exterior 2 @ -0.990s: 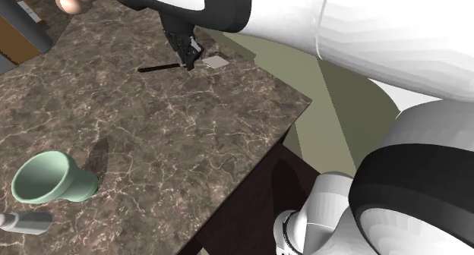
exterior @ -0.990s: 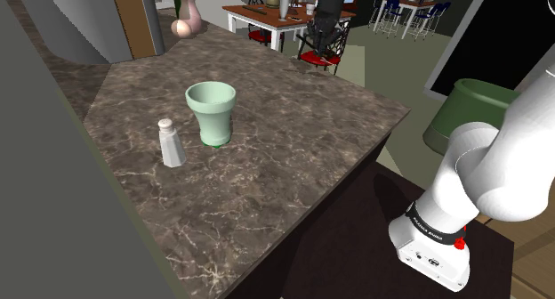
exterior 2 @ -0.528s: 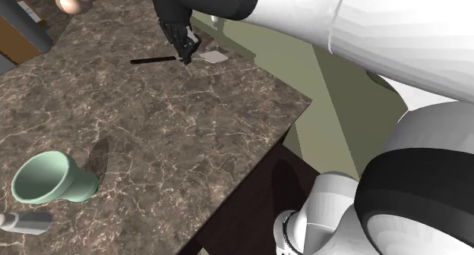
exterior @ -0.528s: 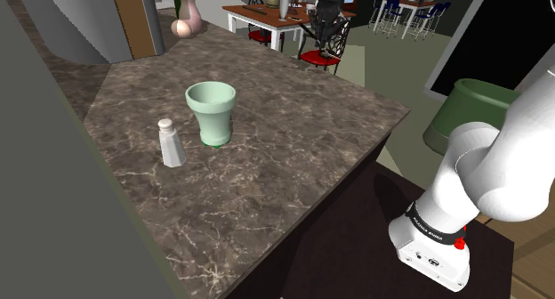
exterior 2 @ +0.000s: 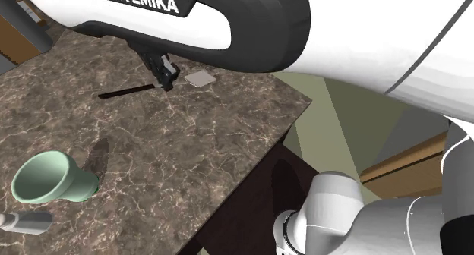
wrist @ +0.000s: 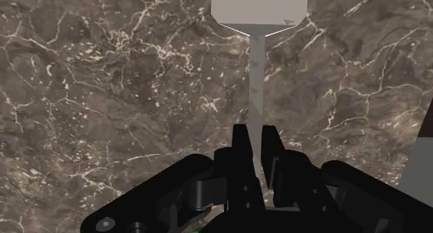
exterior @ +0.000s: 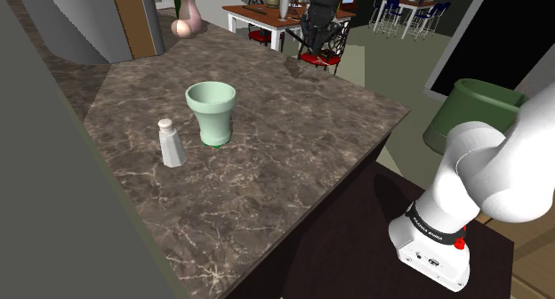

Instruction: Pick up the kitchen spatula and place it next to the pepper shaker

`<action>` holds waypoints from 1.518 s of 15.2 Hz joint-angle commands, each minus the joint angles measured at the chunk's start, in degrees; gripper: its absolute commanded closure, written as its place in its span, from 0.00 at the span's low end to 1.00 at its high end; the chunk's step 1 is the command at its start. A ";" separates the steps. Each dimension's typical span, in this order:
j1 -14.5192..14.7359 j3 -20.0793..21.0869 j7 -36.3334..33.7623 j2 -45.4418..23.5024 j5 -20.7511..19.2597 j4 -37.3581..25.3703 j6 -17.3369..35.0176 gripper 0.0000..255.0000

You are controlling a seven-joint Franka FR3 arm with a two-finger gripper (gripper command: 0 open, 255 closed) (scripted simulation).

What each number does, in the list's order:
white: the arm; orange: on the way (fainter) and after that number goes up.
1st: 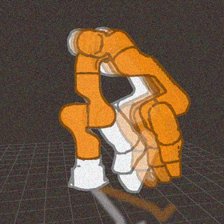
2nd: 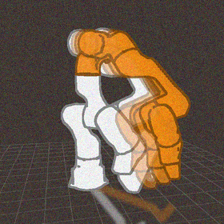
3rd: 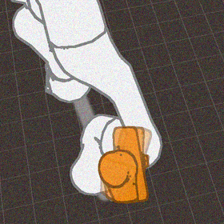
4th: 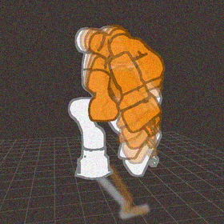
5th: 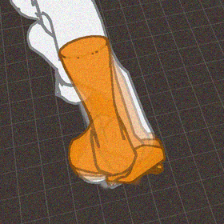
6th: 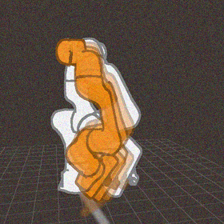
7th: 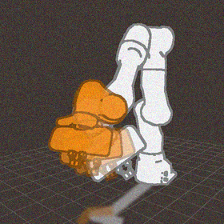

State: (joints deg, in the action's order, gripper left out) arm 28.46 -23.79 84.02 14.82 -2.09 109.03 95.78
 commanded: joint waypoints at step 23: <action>11.60 23.90 -34.33 3.26 5.06 4.92 2.55 1.00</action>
State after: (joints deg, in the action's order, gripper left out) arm 39.53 -0.85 51.22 18.70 2.69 114.47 98.14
